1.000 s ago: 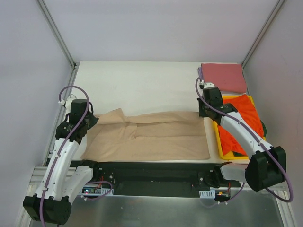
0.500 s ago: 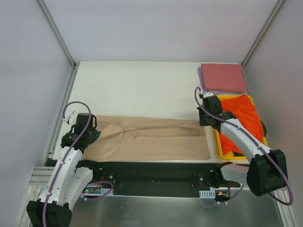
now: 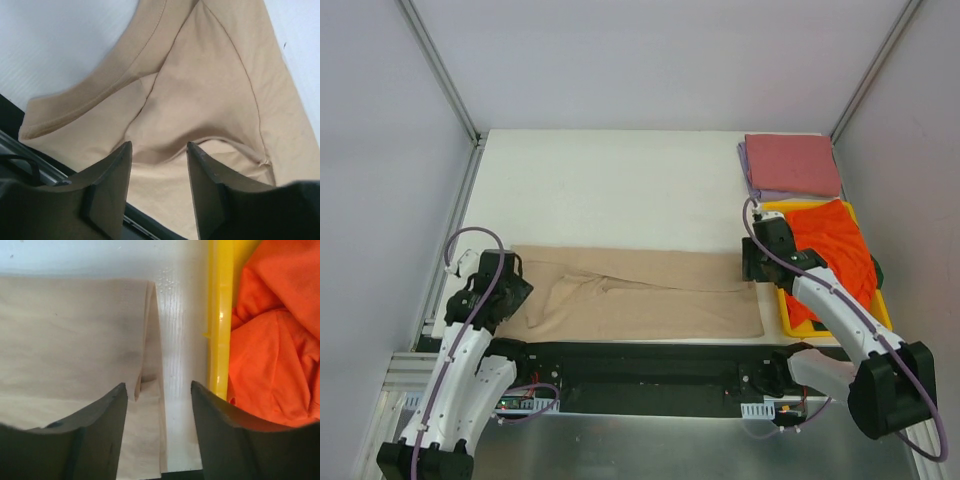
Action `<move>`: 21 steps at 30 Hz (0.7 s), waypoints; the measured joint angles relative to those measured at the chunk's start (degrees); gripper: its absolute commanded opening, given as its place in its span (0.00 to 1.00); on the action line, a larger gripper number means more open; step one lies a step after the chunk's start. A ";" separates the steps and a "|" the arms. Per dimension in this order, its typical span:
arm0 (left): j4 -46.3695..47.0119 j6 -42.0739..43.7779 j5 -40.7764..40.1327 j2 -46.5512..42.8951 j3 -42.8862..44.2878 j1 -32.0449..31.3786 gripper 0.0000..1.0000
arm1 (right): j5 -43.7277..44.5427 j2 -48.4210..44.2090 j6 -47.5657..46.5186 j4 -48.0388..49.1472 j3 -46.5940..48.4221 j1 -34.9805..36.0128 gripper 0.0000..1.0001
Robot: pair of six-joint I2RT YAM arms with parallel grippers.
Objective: Fold and stack the t-shirts
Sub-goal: Fold the other side of the tshirt into a rectangle
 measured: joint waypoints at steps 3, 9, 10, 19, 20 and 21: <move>-2.16 -0.68 0.42 -3.04 0.24 0.00 0.99 | -0.63 -3.65 1.25 -2.12 -0.28 0.00 0.93; -2.47 -0.46 2.75 -4.70 5.14 0.00 0.99 | -7.45 -10.69 2.23 -2.19 -0.28 0.00 0.96; -1.40 0.04 3.82 -4.09 5.81 0.00 0.99 | -9.27 -11.32 2.32 -1.86 -0.28 0.00 0.96; 18.67 8.46 23.30 25.66 8.28 -9.38 0.99 | -23.82 -9.27 5.88 5.92 -2.47 0.04 0.96; 19.85 9.16 24.63 29.07 8.83 -11.78 0.99 | -24.17 -8.63 6.12 6.16 -2.54 0.04 0.96; 20.63 9.90 25.70 31.61 9.29 -13.51 0.99 | -24.48 -7.91 6.29 6.32 -2.56 0.04 0.96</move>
